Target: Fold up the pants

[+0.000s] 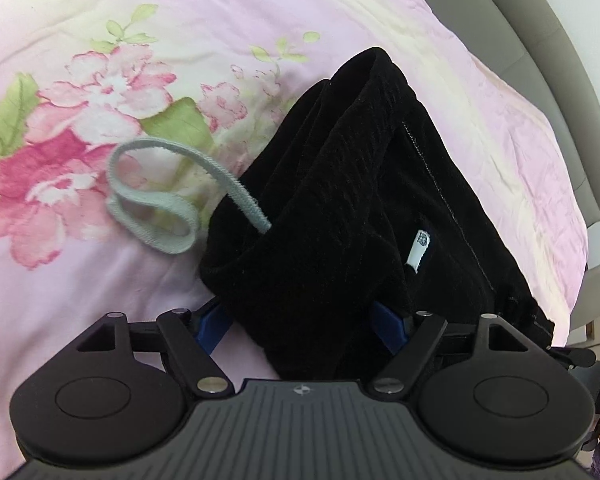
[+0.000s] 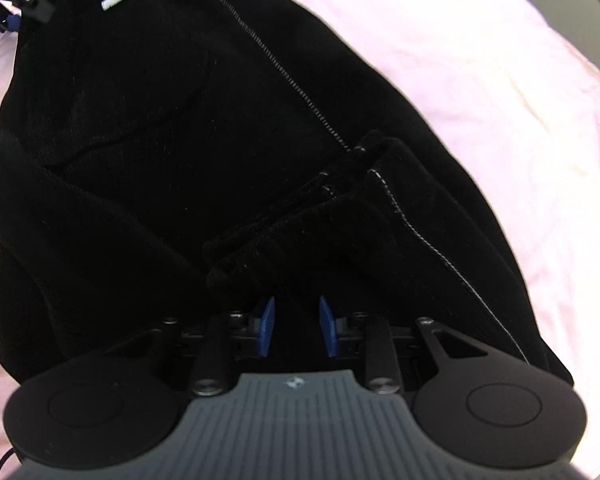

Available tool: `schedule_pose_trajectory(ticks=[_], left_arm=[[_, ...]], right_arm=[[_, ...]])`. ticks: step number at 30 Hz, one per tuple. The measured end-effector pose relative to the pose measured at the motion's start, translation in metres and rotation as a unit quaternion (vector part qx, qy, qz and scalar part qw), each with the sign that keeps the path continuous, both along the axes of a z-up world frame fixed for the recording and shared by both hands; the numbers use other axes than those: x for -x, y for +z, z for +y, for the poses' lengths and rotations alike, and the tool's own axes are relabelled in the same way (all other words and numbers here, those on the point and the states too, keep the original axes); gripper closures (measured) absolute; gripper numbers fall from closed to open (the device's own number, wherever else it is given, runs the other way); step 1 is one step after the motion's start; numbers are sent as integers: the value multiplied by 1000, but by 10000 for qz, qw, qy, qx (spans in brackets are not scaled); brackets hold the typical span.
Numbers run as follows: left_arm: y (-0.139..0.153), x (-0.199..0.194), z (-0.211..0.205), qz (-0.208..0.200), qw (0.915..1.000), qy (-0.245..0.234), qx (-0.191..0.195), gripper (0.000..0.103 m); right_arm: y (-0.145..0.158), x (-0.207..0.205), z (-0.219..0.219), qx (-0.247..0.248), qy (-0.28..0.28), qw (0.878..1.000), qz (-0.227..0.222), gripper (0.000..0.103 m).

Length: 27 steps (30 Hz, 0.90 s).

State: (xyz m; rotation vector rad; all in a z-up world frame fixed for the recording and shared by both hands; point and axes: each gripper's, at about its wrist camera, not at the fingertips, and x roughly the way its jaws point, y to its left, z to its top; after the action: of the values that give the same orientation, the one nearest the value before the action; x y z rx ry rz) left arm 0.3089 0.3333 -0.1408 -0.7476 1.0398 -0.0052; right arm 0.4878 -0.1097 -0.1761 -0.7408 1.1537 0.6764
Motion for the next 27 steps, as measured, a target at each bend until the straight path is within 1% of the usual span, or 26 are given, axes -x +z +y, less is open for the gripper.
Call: schedule_pose_trajectory(ticks=[2,3,4,6,8,10,12,16,19,21,24,27], left_arm=[[-2,-2,-6,-73,9999,69,-30,24],[-1,-2,-9,-84,9998,109,-114,26],[1,-1,-11,-81,9997,134,-179,28],[7,1,-14,-100,9995,182,-230,35],[18,5,-19,-214,9989,151,-381,39],[38,9,-29,-407,9972,69,-625,42],[60,11,-39,-641,9949,23,-776,44],[110,10,-66,-1118,9885,-78,-1017,45],[147,5,-99,-1392,9810,-334,-1310,46],[170,2,-125,-1573,9742,-534,-1527,46],[201,-3,-174,-1839,9623,-862,-1811,47],[222,-9,-229,-2051,9487,-1272,-2043,48]], right_arm=[[-3,-8,1,5,-79,9999,126,80],[-4,-9,1,9,-101,9998,148,80],[-5,-10,2,17,-98,9998,143,80],[-5,-8,2,34,-50,9999,84,80],[-3,-7,0,13,-85,10000,48,80],[1,-7,-3,-43,-204,9998,46,80],[7,-7,-7,-125,-351,9993,32,80],[25,1,-23,-322,-550,9980,-53,79],[41,11,-42,-530,-614,9967,-68,77],[51,21,-60,-683,-689,9952,-98,77],[61,29,-91,-882,-934,9916,-131,76],[66,39,-127,-1003,-1092,9887,-209,76]])
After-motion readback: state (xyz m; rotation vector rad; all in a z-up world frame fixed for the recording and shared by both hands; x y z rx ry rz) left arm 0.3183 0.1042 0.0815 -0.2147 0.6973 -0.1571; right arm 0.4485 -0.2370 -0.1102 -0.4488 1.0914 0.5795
